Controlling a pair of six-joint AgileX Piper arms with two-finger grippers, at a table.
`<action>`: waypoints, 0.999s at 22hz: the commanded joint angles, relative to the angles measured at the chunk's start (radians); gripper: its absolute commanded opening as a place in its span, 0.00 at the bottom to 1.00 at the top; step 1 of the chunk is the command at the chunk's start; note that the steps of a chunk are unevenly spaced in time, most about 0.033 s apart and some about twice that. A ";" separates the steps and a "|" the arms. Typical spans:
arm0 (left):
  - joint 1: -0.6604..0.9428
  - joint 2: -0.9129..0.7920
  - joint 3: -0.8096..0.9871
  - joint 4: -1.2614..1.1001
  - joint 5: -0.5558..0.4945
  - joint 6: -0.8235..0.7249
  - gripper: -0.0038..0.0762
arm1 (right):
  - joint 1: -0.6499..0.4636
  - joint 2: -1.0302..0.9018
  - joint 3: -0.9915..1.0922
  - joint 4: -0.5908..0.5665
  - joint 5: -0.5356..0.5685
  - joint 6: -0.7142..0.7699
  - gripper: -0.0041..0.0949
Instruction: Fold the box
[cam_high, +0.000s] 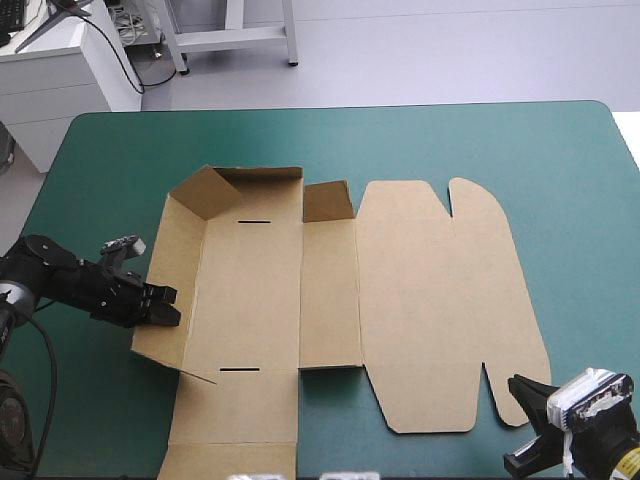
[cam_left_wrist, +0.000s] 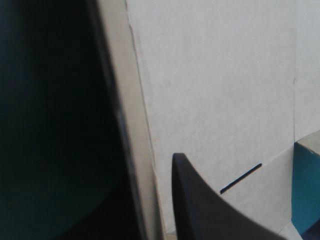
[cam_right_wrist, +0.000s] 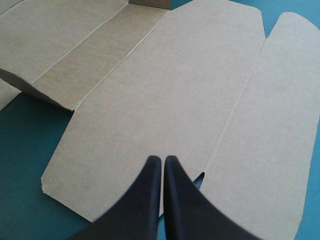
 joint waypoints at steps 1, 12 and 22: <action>-0.005 -0.046 -0.016 -0.015 0.099 -0.023 0.04 | 0.000 0.013 -0.028 0.004 -0.064 -0.017 0.04; -0.245 -0.068 -0.133 0.250 -0.141 -0.119 0.04 | 0.000 0.013 -0.028 0.013 0.027 -0.015 0.04; -0.468 -0.011 -0.439 0.601 -0.167 -0.117 0.04 | 0.000 0.013 -0.028 0.075 0.033 -0.010 0.02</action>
